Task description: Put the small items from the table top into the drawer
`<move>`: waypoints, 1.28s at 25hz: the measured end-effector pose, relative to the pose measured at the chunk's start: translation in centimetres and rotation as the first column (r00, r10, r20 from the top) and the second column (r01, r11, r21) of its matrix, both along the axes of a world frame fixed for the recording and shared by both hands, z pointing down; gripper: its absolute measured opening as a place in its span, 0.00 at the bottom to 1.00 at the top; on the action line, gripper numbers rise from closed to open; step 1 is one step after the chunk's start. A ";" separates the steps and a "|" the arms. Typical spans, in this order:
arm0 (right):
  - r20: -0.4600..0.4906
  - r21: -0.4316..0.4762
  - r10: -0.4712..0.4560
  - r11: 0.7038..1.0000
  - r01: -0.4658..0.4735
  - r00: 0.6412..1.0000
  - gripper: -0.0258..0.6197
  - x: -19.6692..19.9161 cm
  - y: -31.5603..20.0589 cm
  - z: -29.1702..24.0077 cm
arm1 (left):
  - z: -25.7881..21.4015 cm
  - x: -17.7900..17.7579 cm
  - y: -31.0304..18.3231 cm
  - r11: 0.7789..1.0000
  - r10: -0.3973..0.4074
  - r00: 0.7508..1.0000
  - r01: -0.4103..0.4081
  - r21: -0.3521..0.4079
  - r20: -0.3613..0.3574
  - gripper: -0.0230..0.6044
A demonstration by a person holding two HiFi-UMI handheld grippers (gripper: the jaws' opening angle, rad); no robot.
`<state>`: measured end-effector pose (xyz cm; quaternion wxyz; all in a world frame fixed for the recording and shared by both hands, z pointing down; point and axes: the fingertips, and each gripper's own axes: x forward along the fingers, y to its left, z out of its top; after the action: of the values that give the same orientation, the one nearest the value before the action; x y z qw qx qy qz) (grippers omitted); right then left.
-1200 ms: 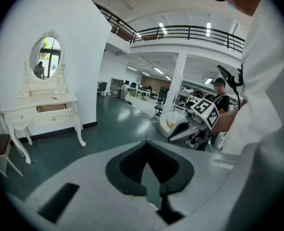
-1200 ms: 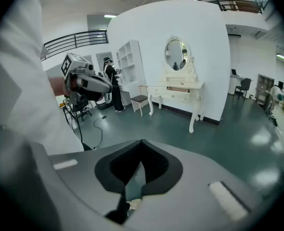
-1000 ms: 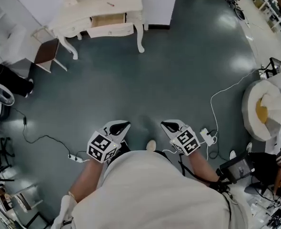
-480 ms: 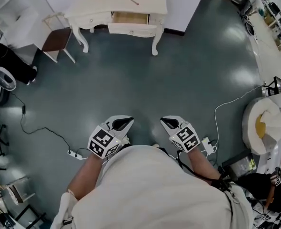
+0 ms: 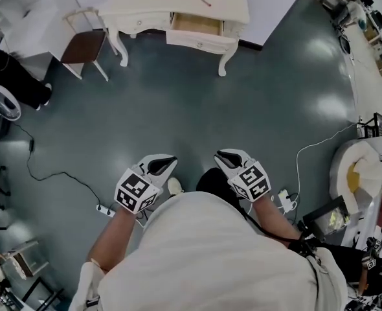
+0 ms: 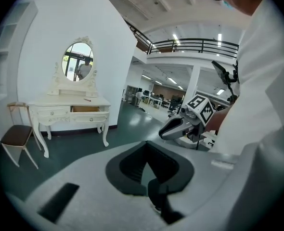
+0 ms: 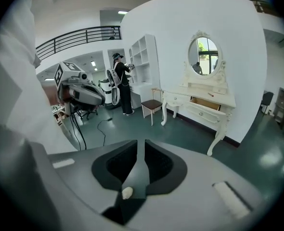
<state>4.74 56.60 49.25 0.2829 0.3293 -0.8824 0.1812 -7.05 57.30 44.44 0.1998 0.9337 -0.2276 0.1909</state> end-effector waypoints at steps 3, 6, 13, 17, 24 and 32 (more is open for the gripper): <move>-0.030 -0.013 -0.010 1.000 0.010 0.999 0.13 0.8 -3.8 0.6 | 0.5 0.2 -3.9 1.000 -0.019 1.000 0.019 -0.016 -0.020 0.04; -0.024 -0.029 -0.009 1.000 0.008 1.000 0.13 1.9 -8.7 1.5 | 1.0 1.2 -8.3 0.999 -0.030 0.999 0.030 -0.026 -0.020 0.04; 0.005 0.005 -0.093 0.996 0.093 0.996 0.13 3.6 -22.9 0.8 | -0.4 4.3 -20.5 0.995 -0.093 0.995 0.093 -0.017 0.027 0.04; 0.019 0.006 -0.150 0.989 0.150 0.989 0.14 5.2 -30.2 0.8 | -1.6 6.3 -27.6 0.990 -0.140 0.989 0.140 -0.001 0.041 0.04; 0.022 -0.008 -0.195 0.981 0.195 0.981 0.14 4.7 -38.5 2.3 | -2.1 6.1 -34.6 0.978 -0.210 0.977 0.210 -0.004 0.034 0.04; -0.010 -0.015 -0.159 0.987 0.159 0.987 0.14 -0.2 -47.6 3.3 | -1.4 0.0 -43.8 0.979 -0.202 0.979 0.202 0.003 0.007 0.04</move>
<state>4.53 8.97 52.56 0.3039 0.2567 -0.9030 0.1624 -7.08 13.53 43.03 0.2164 0.9053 -0.3223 0.1726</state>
